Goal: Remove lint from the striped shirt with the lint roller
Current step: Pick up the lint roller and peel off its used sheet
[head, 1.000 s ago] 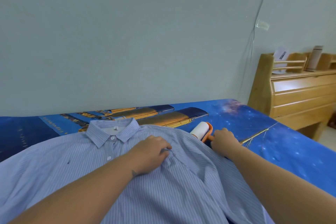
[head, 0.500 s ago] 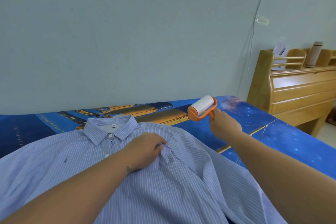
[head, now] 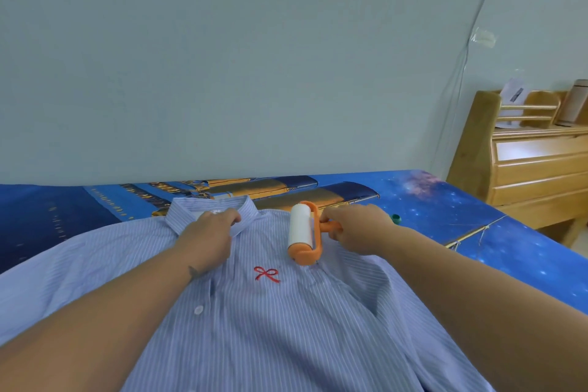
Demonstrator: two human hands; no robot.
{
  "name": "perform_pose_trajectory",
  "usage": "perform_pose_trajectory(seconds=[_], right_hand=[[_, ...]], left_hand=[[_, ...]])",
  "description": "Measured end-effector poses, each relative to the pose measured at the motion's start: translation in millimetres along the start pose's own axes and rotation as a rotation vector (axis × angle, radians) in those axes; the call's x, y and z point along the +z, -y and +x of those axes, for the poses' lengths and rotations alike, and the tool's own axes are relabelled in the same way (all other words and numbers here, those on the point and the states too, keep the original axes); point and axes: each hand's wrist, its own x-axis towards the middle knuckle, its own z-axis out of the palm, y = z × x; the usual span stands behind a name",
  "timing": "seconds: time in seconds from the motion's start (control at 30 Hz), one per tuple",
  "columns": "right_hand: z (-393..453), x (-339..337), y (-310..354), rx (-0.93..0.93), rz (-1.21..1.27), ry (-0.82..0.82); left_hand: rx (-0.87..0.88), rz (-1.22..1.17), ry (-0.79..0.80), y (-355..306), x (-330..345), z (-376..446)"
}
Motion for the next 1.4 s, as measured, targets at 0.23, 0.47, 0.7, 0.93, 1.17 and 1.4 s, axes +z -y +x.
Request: perform_pose_trajectory(seconds=[0.23, 0.47, 0.7, 0.93, 1.17, 1.4], right_hand=[[24.3, -3.8, 53.0, -0.071, -0.127, 0.149], [49.0, -7.6, 101.2, -0.140, -0.152, 0.125], [40.6, -2.1, 93.3, -0.133, -0.105, 0.139], [11.8, 1.2, 56.5, -0.051, 0.014, 0.160], [2.7, 6.2, 46.6, -0.043, 0.106, 0.033], [-0.4, -5.8, 25.8, 0.050, 0.245, -0.149]], left_hand=[[0.009, -0.119, 0.120, 23.1, 2.0, -3.7], [0.024, -0.154, 0.171, 27.5, 0.1, -0.1], [0.034, 0.033, 0.165, 26.1, 2.6, 1.9], [0.059, 0.180, 0.157, 22.9, 5.4, -0.2], [0.078, 0.266, 0.154, 11.1, 3.1, -3.2], [0.064, 0.305, 0.188, 7.0, -1.0, -6.5]])
